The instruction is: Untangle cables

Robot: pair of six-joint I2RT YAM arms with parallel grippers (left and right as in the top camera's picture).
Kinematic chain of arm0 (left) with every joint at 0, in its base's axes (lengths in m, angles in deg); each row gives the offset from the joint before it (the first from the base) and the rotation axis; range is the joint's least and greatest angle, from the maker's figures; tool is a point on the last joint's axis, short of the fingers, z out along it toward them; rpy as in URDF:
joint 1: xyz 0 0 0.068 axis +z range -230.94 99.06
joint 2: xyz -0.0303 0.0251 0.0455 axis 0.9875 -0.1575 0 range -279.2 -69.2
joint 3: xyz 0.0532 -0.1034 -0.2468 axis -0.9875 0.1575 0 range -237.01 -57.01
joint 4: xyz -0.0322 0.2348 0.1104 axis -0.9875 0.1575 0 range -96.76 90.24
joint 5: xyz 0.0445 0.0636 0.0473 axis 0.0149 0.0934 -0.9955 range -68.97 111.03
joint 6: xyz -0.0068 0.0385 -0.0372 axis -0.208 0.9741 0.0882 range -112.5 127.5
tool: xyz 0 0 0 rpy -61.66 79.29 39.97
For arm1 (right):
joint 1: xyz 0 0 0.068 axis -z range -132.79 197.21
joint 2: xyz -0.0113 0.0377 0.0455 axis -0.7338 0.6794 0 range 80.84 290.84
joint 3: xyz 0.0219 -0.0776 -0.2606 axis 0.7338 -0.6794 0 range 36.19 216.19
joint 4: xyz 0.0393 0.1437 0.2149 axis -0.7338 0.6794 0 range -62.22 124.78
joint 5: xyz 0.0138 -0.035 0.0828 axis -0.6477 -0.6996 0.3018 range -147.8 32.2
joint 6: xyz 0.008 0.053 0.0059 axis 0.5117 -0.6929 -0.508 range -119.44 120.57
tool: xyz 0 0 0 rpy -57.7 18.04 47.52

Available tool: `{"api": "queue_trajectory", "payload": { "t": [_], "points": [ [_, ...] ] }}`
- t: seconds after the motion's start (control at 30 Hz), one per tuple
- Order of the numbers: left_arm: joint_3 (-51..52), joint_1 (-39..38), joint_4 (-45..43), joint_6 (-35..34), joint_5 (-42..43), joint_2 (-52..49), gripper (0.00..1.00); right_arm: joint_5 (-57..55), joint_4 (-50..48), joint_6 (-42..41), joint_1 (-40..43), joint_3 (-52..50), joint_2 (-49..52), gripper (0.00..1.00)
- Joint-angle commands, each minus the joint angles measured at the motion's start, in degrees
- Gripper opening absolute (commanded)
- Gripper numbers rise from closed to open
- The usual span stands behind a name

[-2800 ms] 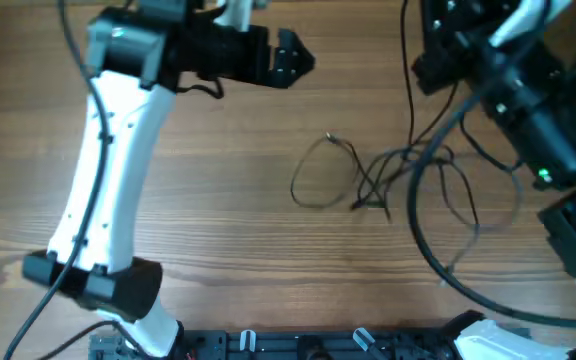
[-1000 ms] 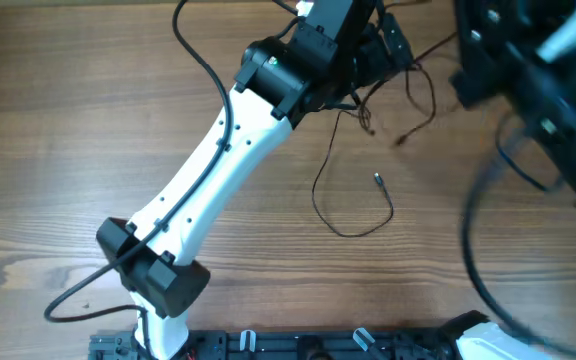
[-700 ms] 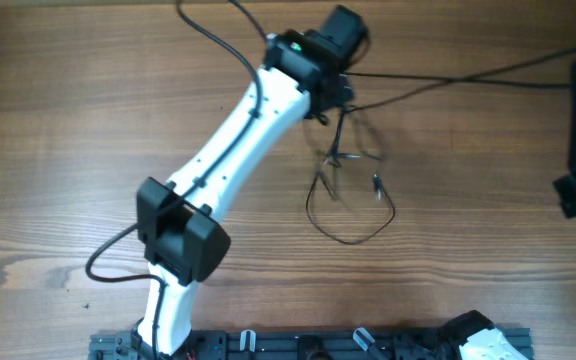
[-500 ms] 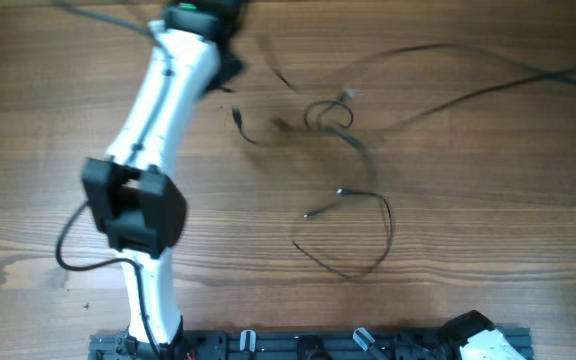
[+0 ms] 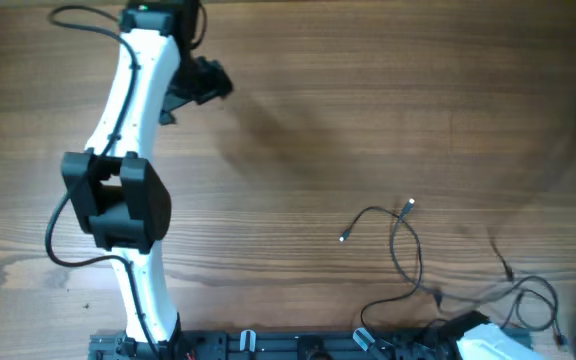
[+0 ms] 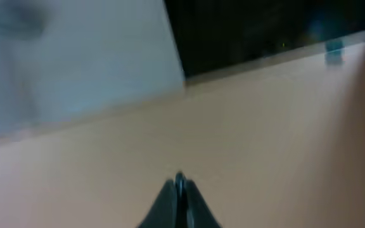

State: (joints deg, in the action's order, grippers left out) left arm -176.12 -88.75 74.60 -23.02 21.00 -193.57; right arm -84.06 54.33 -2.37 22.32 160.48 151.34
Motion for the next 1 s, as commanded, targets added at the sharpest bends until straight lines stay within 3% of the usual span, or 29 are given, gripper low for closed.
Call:
{"api": "queue_trajectory", "payload": {
  "t": [0.0, 0.07, 0.17, 0.23, 0.3, 0.4, 0.47, 0.57, 0.63, 0.67, 0.73, 0.77, 0.8, 0.87, 0.97],
  "points": [
    [0.17, -1.27, 0.55, 6.19, 4.52, 8.31, 1.00, -7.85, -17.03, 19.96, 1.18, -0.07, 8.74, 0.04],
    [0.17, -1.46, 1.44, 6.14, 4.55, 12.68, 1.00, -8.02, -28.09, 26.99, 4.76, -0.07, 14.05, 0.04],
    [0.17, -1.62, 4.28, 6.14, 7.26, 19.19, 1.00, -2.54, -38.03, 22.51, 15.06, -0.07, 22.10, 0.04],
    [0.17, -2.95, 4.59, 6.14, 9.64, 24.28, 1.00, -0.50, -37.73, 15.15, 24.02, -0.07, 27.47, 0.06],
    [0.17, -4.70, 1.11, 6.86, 9.16, 31.78, 1.00, 3.82, -30.10, 7.30, 36.65, -0.07, 33.20, 0.09],
    [0.17, -4.72, -2.97, 7.82, 4.26, 38.16, 1.00, 9.60, -33.20, 7.45, 48.68, -0.07, 40.68, 0.11],
    [0.17, -4.72, -2.54, 7.85, 0.50, 40.37, 1.00, 19.85, -31.36, 5.97, 53.94, -0.07, 44.37, 0.12],
    [0.17, -4.72, -1.33, 7.61, 0.24, 40.81, 1.00, 26.14, -13.77, -17.46, 59.34, -0.11, 49.99, 0.06],
    [0.17, -4.72, -0.33, 7.65, 0.55, 40.81, 1.00, 42.23, -1.01, -35.01, 61.53, -0.13, 52.50, 0.04],
    [0.20, -4.72, -0.13, 7.65, 0.57, 40.79, 1.00, 52.15, 1.99, -37.68, 61.72, -0.28, 53.27, 0.07],
    [0.20, -4.72, 1.25, 7.65, 0.57, 40.79, 1.00, 66.93, 5.75, -40.96, 60.28, -1.31, 53.48, 0.24],
    [0.20, -4.72, 2.43, 7.80, 0.55, 40.79, 1.00, 68.19, 9.20, -40.30, 58.69, -1.31, 53.48, 0.86],
    [0.20, -4.72, 3.63, 7.85, 0.37, 40.74, 1.00, 68.06, 13.51, -38.73, 56.68, -1.31, 53.48, 0.99],
    [0.20, -4.72, 4.90, 7.82, 0.39, 40.74, 1.00, 61.33, 23.06, -35.71, 51.21, -1.31, 53.48, 1.00],
    [0.20, -4.72, 6.10, 7.80, 0.42, 40.74, 1.00, 44.72, 30.29, -47.41, 44.78, -1.36, 53.59, 1.00]
  ]
}}
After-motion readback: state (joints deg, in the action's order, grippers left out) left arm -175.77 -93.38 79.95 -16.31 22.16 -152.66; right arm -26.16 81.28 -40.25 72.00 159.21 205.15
